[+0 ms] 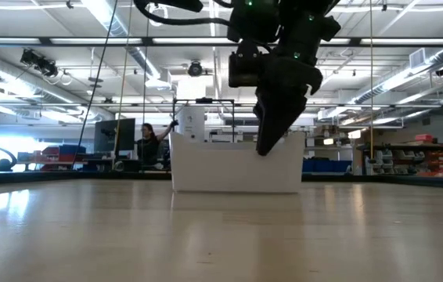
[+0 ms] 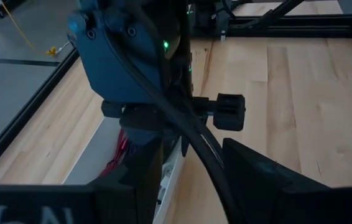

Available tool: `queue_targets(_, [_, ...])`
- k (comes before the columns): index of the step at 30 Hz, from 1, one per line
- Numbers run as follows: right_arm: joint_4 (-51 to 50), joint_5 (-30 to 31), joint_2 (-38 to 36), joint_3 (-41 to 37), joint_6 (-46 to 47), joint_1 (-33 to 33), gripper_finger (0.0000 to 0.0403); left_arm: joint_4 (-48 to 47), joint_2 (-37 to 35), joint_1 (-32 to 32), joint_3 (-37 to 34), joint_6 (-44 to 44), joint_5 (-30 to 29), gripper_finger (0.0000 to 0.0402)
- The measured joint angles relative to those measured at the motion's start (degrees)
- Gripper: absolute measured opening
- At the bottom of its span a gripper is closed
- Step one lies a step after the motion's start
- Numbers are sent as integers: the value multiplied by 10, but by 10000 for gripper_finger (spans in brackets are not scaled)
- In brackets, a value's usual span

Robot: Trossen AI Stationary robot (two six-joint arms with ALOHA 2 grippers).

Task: Pick and place USB-C Cables
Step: Move the white bin to the center of the table

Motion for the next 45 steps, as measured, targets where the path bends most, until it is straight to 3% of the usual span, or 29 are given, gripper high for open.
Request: queue_targets(45, [-49, 30, 0, 1, -155, 45, 121, 0, 0, 0, 0, 0, 1, 174])
